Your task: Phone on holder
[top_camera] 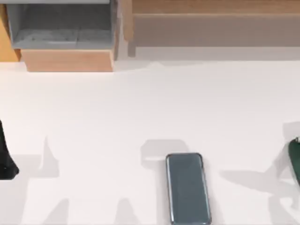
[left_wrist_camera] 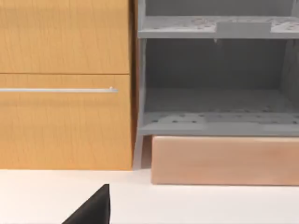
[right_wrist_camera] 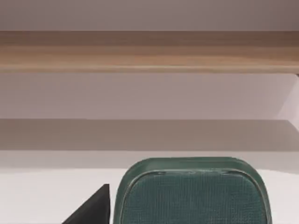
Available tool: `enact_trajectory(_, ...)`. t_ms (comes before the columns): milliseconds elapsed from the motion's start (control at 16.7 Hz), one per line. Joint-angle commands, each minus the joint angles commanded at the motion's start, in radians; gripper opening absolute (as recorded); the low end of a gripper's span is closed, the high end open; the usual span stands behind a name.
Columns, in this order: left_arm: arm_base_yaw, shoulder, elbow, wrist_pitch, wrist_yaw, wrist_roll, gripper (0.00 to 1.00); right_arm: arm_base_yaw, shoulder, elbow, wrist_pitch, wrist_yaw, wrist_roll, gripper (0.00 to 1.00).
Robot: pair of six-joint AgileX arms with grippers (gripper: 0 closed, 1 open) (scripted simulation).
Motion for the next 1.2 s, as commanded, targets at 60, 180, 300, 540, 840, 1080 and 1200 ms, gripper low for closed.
enact_trajectory(60, 0.000, 0.000, 0.000, 0.000, 0.000, 0.000, 1.00, 0.000, 0.000, 0.000, 0.000, 0.000, 0.000, 1.00)
enact_trajectory(180, 0.000, 0.000, 0.000, 0.000, 0.000, 0.000, 1.00, 0.007, 0.010, 0.011, -0.001, -0.004, 0.006, 1.00)
enact_trajectory(300, 0.000, 0.000, 0.000, 0.000, 0.000, 0.000, 1.00, 0.038, 0.061, 0.063, -0.013, -0.018, 0.035, 1.00)
enact_trajectory(540, 0.000, 0.000, 0.000, 0.000, 0.000, 0.000, 1.00, 0.157, 0.287, 0.289, -0.085, -0.057, 0.146, 1.00)
enact_trajectory(840, 0.000, 0.000, 0.000, 0.000, 0.000, 0.000, 1.00, 0.361, 0.781, 0.680, -0.301, -0.084, 0.336, 1.00)
enact_trajectory(1080, 0.000, 0.000, 0.000, 0.000, 0.000, 0.000, 1.00, 0.537, 1.258, 0.967, -0.548, -0.073, 0.504, 1.00)
enact_trajectory(1200, 0.000, 0.000, 0.000, 0.000, 0.000, 0.000, 1.00, 0.619, 1.468, 1.086, -0.675, -0.057, 0.585, 1.00)
